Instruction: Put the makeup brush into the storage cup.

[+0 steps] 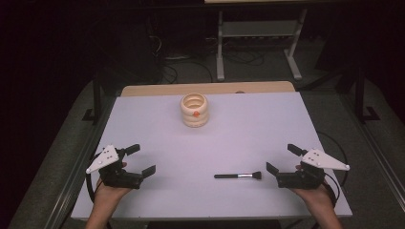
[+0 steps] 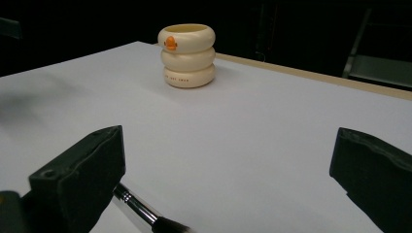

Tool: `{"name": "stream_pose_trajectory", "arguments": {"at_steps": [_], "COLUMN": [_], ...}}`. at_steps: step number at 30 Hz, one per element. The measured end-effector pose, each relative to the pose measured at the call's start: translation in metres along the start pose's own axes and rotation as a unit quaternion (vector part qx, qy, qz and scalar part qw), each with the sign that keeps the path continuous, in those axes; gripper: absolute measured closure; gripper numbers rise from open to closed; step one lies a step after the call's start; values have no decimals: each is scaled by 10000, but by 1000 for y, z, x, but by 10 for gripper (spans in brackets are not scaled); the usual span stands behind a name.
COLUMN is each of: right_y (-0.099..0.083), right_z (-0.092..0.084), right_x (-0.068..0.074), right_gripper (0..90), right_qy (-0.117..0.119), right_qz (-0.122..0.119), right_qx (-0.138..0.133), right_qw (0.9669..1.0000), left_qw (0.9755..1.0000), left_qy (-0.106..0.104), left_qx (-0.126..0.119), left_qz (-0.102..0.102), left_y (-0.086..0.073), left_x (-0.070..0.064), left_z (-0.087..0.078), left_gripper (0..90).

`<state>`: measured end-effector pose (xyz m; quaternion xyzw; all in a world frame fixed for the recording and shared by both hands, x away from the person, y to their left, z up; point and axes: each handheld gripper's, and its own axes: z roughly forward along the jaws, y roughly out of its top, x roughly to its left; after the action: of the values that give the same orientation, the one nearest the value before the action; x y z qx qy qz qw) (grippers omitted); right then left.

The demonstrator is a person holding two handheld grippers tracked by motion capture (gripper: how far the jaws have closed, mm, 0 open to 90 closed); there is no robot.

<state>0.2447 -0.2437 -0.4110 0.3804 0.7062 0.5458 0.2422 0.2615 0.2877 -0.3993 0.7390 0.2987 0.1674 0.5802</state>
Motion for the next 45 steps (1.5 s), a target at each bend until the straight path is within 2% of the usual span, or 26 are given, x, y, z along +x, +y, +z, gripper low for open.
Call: {"name": "stream_pose_trajectory", "arguments": {"at_steps": [4,7,8,15,18,20,26,29,31,32,37,40,45], "right_y": [0,0,0,2,4,5,11,14,15,15,17,19,21], "right_z": [0,0,0,3,5,6,11,13,13,14,16,19,24], "right_x": [0,-1,-2,-6,-6,-5,-1,0,1,0,1,1,2], "right_gripper": [0,0,0,0,0,0,0,0,0,0,0,0,0], "right_qy": [7,-11,-14,27,45,71,120,122,148,157,165,185,227], "right_qz": [-3,-47,-40,7,-88,-81,-187,-231,-153,-220,-220,-306,-298], "right_qx": [11,49,44,-5,-15,-48,-95,-119,-122,-139,-118,-159,-124], "right_qw": [10000,10000,10000,10000,9999,9999,9997,9996,9997,9995,9996,9992,9992], "left_qw": [10000,10000,10000,9999,9999,9999,9999,9998,9999,9998,9999,9998,9998], "left_qy": [-16,-52,-62,-92,-66,-67,-74,-97,-121,-114,-115,-118,-125], "left_qx": [0,11,53,34,32,-32,-63,-59,-55,-36,-40,-47,-57], "left_qz": [-25,-8,54,77,117,69,143,134,107,130,121,120,109], "left_y": [0,0,0,1,0,0,2,2,2,2,2,2,2], "left_x": [-1,-3,-3,-5,-6,-7,-6,-6,-7,-7,-7,-7,-8], "left_z": [2,4,5,8,7,6,4,4,5,5,5,5,6], "left_gripper": [0,0,0,0,0,0,0,0,0,0,0,0,0]}}
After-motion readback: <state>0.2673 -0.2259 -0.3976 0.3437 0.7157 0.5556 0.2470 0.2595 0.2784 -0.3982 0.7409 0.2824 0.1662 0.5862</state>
